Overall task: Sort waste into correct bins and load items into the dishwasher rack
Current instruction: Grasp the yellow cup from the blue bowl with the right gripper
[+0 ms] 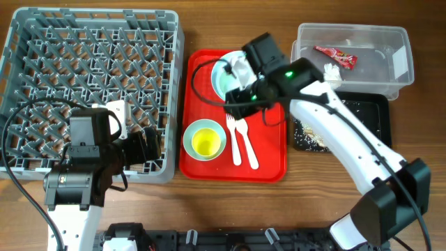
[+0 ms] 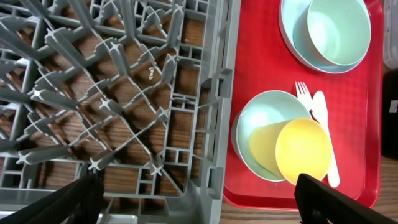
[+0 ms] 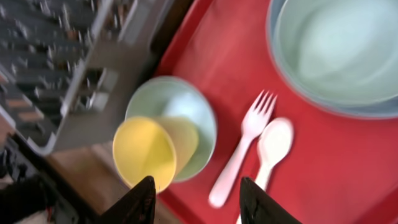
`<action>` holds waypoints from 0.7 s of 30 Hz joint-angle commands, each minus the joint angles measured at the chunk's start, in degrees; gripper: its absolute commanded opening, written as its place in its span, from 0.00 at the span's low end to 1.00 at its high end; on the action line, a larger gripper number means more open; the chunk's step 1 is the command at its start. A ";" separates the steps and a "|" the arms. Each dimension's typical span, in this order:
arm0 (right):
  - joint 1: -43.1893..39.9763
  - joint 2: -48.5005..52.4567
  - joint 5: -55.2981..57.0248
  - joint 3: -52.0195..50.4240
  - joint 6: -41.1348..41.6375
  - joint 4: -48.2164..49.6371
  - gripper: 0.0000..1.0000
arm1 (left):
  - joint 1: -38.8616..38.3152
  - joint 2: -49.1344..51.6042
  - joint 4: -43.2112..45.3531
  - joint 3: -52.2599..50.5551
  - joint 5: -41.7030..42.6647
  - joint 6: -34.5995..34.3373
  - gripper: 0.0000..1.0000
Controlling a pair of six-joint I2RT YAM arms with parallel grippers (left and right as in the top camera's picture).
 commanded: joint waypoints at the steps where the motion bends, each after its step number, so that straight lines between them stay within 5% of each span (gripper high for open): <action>1: 2.89 1.51 -1.66 -4.46 3.02 0.68 0.44 | 0.11 0.74 0.22 0.85 0.13 0.72 1.00; 11: 8.39 4.61 3.61 -9.88 10.10 6.14 0.43 | 0.11 1.42 -0.02 0.85 0.13 0.70 1.00; 16: 9.38 7.26 4.55 -9.88 12.44 6.43 0.26 | 0.11 1.42 -0.13 0.85 0.13 0.72 1.00; 21: 9.44 8.92 4.55 -9.88 13.79 7.63 0.22 | 0.11 1.42 -0.17 0.85 0.13 0.72 1.00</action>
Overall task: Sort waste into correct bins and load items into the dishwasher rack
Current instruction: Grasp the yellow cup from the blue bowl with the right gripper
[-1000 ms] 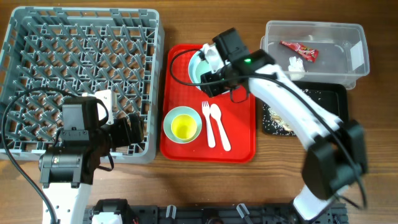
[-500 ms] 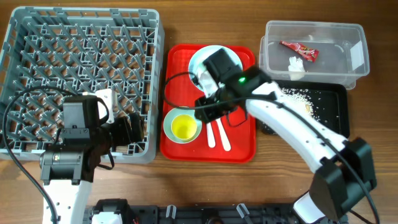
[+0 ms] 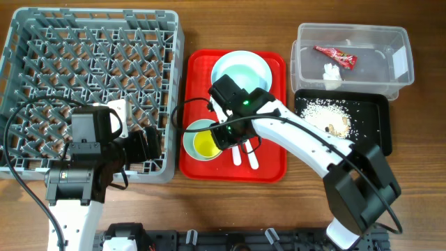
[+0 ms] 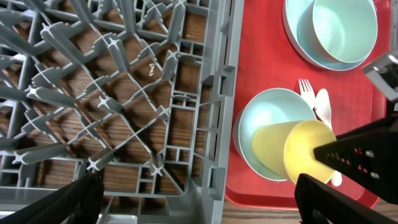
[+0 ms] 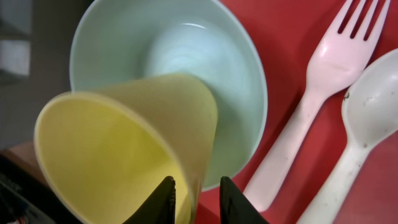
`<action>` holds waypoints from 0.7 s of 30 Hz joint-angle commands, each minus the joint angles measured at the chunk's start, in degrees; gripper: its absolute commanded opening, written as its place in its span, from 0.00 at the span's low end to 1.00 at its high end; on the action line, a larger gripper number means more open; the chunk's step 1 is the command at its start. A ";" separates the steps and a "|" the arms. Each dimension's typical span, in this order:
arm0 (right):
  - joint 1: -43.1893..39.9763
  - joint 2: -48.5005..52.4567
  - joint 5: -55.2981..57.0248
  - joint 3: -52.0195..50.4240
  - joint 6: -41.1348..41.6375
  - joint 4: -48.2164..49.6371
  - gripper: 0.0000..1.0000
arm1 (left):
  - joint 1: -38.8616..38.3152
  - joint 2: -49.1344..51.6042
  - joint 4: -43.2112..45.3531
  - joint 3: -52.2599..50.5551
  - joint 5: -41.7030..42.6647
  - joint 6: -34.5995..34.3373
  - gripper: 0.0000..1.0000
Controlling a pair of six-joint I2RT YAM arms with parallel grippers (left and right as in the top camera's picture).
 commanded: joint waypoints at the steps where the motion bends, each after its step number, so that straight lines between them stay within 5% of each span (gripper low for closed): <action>1: 0.24 1.75 1.36 -0.50 2.71 0.50 0.19 | 0.11 0.13 -0.20 0.85 0.11 0.72 1.00; 5: 0.24 1.73 1.27 -0.46 2.75 0.55 0.05 | 0.11 0.13 -0.17 0.85 0.11 0.70 1.00; 15: -3.43 -5.40 1.18 2.10 2.73 -1.07 0.04 | 0.11 0.13 0.09 0.85 0.81 0.72 1.00; 21: -12.24 -15.41 0.85 2.14 2.64 -0.94 0.04 | 0.11 0.20 4.28 0.85 12.26 0.70 1.00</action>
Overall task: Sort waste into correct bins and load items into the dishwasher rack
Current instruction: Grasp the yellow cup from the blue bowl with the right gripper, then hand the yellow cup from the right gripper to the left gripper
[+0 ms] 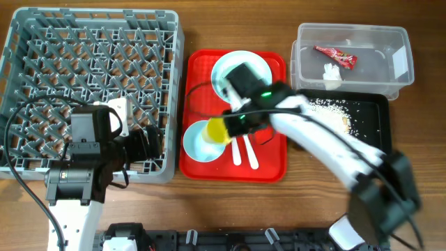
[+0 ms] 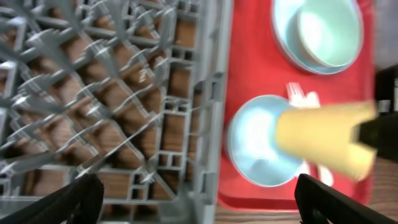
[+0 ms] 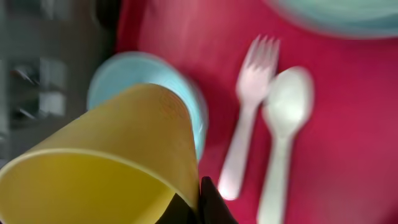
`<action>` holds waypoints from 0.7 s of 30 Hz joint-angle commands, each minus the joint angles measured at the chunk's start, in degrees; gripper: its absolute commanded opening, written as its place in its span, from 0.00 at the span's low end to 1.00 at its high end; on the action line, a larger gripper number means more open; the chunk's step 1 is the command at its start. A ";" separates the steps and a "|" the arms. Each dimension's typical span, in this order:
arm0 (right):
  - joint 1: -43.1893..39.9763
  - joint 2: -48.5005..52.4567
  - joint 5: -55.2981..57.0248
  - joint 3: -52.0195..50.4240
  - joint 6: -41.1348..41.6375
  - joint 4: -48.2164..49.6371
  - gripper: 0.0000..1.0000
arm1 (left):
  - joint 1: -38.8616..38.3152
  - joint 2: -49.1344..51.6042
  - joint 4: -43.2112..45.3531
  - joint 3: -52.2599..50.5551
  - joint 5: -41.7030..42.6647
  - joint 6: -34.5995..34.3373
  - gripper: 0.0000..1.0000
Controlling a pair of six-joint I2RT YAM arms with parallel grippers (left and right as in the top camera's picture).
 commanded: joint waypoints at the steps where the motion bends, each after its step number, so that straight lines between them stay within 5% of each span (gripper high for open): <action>1: -5.97 -8.11 -0.42 2.08 0.15 0.22 0.04 | 0.11 0.28 3.28 0.85 11.50 0.66 1.00; 11: -12.00 -10.34 -26.77 2.05 -2.80 6.95 0.04 | -0.07 6.99 17.86 0.85 35.15 -12.52 1.00; 21: -12.00 -10.27 -41.16 2.05 -2.58 11.65 0.04 | -3.78 14.88 34.07 0.85 56.30 -12.68 1.00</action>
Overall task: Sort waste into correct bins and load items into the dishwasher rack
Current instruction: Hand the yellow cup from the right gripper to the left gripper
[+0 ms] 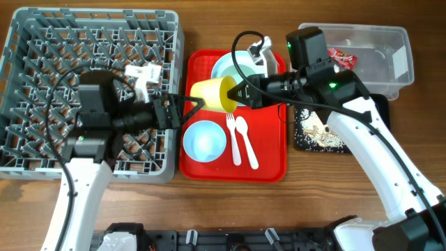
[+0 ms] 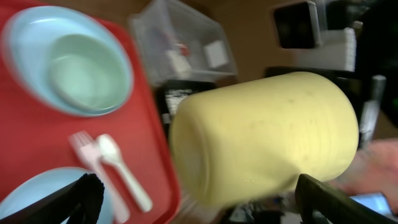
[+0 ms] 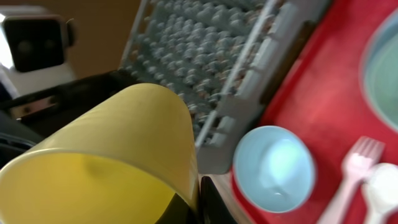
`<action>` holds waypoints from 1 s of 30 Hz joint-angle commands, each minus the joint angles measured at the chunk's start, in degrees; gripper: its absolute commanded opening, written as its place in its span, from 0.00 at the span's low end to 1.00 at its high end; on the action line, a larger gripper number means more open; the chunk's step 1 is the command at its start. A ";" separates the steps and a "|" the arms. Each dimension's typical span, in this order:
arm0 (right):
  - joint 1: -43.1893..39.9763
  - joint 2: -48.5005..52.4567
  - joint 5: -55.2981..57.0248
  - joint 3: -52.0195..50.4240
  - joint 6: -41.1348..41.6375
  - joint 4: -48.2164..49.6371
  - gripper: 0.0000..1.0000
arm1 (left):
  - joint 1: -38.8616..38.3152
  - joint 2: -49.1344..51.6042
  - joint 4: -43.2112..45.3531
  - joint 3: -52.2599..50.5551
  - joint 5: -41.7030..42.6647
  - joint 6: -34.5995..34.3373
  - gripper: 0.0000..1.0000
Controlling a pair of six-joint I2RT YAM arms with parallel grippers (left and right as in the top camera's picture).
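The yellow cup (image 1: 211, 94) hangs on its side above the red tray's (image 1: 273, 164) left part, base toward the grey dishwasher rack (image 1: 42, 42). My right gripper (image 1: 240, 93) is shut on its rim, which shows pinched in the right wrist view (image 3: 196, 200). My left gripper (image 1: 187, 107) is open just left of the cup's base. In the left wrist view the cup (image 2: 261, 137) fills the space ahead of that open gripper (image 2: 199, 202).
On the tray lie a small blue bowl (image 1: 204, 139), a pale fork (image 1: 233, 136) and spoon (image 1: 247, 143), and a plate with a bowl (image 1: 233, 64). A clear bin (image 1: 390, 42) holding a red wrapper (image 1: 341, 57) and a black tray (image 1: 380, 111) of rice stand right.
The cup was low over the tray beside the small bowl; now it is higher, on its side. My left arm has moved from the rack's near corner up to the cup.
The cup first stood in the small blue bowl with my right gripper open above the tray. Then the right fingers straddled its rim. Then the cup was out of the bowl in that gripper. Now it hangs sideways between both grippers.
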 commanded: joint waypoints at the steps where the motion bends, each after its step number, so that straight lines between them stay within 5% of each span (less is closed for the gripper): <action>1: -0.02 0.15 -9.81 0.59 -1.01 1.25 0.04 | -2.40 2.38 5.25 0.74 12.44 -0.87 1.00; 11: -0.02 0.17 -16.09 0.59 -0.98 2.64 0.04 | -5.62 2.64 15.04 0.74 19.65 -1.11 0.97; 30: 0.04 0.22 -16.06 -0.90 0.50 0.61 0.04 | -6.01 2.64 18.34 0.74 19.76 -1.09 0.83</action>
